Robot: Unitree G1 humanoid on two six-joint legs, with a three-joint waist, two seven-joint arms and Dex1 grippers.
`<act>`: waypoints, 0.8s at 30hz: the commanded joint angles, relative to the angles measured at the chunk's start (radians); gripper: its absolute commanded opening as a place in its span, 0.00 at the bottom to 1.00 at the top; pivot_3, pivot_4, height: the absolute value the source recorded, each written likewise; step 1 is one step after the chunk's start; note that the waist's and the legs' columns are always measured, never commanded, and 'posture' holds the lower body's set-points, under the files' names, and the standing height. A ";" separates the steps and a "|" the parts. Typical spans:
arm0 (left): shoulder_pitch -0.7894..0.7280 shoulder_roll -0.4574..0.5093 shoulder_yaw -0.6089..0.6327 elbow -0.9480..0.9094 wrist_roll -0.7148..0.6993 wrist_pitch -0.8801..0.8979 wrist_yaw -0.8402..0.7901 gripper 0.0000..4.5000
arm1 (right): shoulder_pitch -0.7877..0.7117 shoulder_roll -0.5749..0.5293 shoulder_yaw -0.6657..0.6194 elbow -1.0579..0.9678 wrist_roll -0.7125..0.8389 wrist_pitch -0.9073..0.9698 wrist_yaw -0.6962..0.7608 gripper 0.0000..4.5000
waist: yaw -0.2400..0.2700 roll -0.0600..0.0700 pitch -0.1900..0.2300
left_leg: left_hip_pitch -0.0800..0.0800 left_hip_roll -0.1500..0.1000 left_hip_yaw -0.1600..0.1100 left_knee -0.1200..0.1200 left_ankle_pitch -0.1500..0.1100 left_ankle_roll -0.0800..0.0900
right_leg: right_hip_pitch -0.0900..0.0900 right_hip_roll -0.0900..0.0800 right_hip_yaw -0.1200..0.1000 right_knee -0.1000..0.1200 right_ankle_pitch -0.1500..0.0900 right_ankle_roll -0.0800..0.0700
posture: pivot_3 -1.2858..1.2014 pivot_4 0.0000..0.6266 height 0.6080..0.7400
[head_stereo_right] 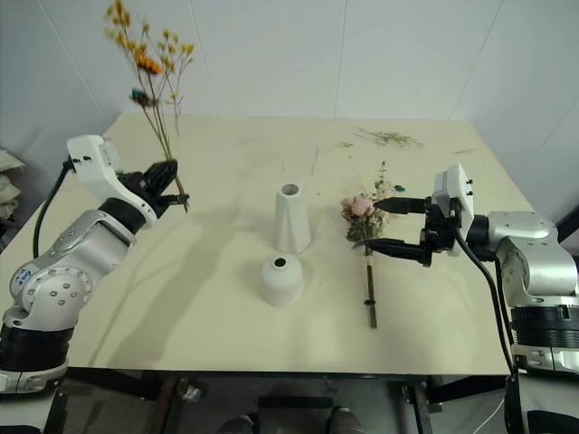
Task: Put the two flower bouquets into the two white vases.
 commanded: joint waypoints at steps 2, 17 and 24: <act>-0.107 -0.113 0.033 0.048 0.082 -0.183 -0.367 0.01 | 0.081 -0.025 -0.090 -0.152 0.062 0.039 -0.078 1.00 | 0.003 0.000 0.000 | 0.000 0.000 0.000 0.000 -0.001 0.001 | 0.000 0.000 0.000 -0.001 0.000 0.000 | 0.52 0.24 1.00; -0.173 -0.304 0.009 0.183 -0.044 0.052 -1.006 0.01 | 0.305 -0.028 -0.216 -0.401 0.150 0.094 -0.247 1.00 | 0.000 0.000 0.000 | 0.000 0.000 0.000 0.002 -0.003 0.005 | 0.001 0.000 0.000 0.002 0.001 0.002 | 0.52 0.24 1.00; -0.185 -0.288 -0.017 0.279 0.063 0.081 -1.161 0.01 | 0.378 -0.026 -0.250 -0.464 0.177 0.103 -0.298 1.00 | -0.001 0.000 0.000 | 0.000 0.000 -0.001 0.003 -0.002 0.006 | 0.001 0.000 0.000 0.002 0.001 0.002 | 0.52 0.24 1.00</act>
